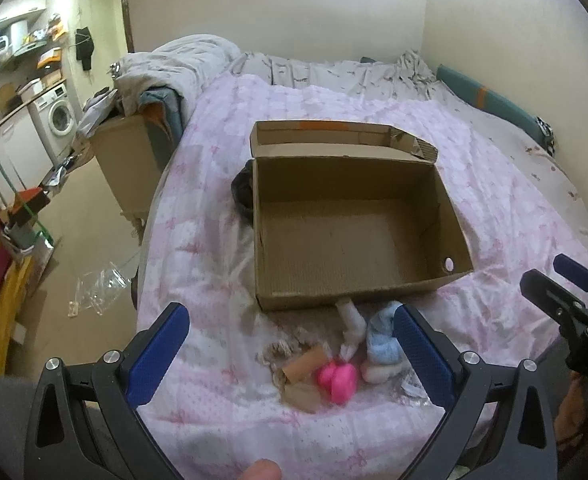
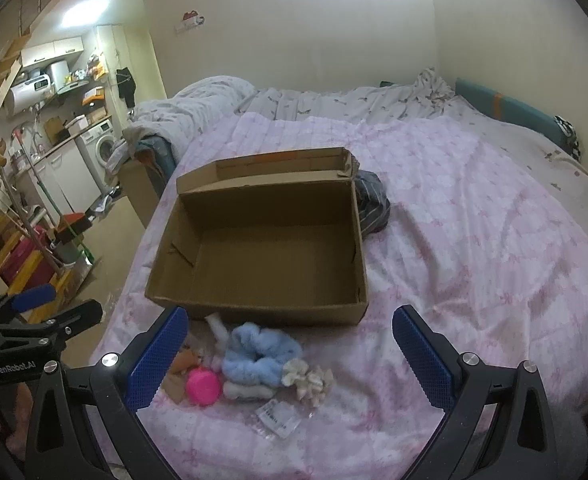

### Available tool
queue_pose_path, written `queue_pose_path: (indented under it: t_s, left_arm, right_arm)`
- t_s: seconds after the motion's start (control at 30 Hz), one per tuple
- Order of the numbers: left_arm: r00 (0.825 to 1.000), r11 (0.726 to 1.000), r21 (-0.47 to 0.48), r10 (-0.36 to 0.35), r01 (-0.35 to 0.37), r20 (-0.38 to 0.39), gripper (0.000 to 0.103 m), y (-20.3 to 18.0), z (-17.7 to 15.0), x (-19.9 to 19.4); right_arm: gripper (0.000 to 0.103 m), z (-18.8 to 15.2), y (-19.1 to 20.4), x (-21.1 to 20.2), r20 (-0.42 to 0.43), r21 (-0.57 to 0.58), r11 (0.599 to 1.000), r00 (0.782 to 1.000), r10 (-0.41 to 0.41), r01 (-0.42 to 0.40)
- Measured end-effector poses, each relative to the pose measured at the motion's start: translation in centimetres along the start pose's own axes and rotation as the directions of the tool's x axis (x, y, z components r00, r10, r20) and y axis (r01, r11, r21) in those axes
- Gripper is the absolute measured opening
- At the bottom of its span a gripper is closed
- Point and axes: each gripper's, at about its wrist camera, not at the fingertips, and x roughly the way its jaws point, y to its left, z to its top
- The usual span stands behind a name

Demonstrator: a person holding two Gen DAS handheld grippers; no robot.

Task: Organize soft objects
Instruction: 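Grasp the grey lace scrunchie with the left gripper while the right gripper reaches for the white scrunchie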

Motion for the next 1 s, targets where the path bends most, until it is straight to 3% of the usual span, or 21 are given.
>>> queue_pose_path:
  t_s: [0.17,0.37,0.5,0.6,0.77,0.83,1.0]
  left_arm:
    - [0.997,1.000,-0.029,-0.010,0.008,-0.073,0.102,1.2,1.7,2.4]
    - [0.975,0.991,-0.101,0.070,-0.093,-0.210,0.102,4.2,1.8,7.0]
    - [0.943,0.977,-0.181,0.047,-0.112,-0.330,0.102,6.5,0.8,10.7]
    - [0.925,0.969,-0.219,0.027,-0.118,-0.379,0.101,7.4,-0.5,12.6]
    - [0.877,0.967,-0.250,-0.076,-0.052,-0.475,0.094,6.5,-2.1,15.7]
    - [0.865,0.970,-0.238,-0.083,-0.044,-0.496,0.094,5.9,-2.4,16.6]
    - [0.809,0.969,-0.246,-0.132,-0.016,-0.573,0.084,4.1,-3.8,19.9]
  right_arm:
    - [0.103,1.1,-1.3,1.7,-0.047,-0.002,1.000,0.999,0.008,-0.009]
    - [0.103,1.0,-3.4,5.3,-0.176,0.045,0.998,0.983,0.044,-0.036]
    - [0.103,0.0,-4.6,7.4,-0.232,0.098,0.995,0.971,0.053,-0.031]
    - [0.103,-1.1,-5.7,8.7,-0.268,0.152,0.988,0.962,0.057,-0.016]
    - [0.103,-1.6,-6.6,10.0,-0.306,0.204,0.979,0.950,0.056,0.008]
    - [0.103,-1.8,-6.7,10.3,-0.313,0.212,0.977,0.948,0.057,0.012]
    - [0.103,-2.1,-6.6,11.0,-0.320,0.198,0.980,0.946,0.044,0.021]
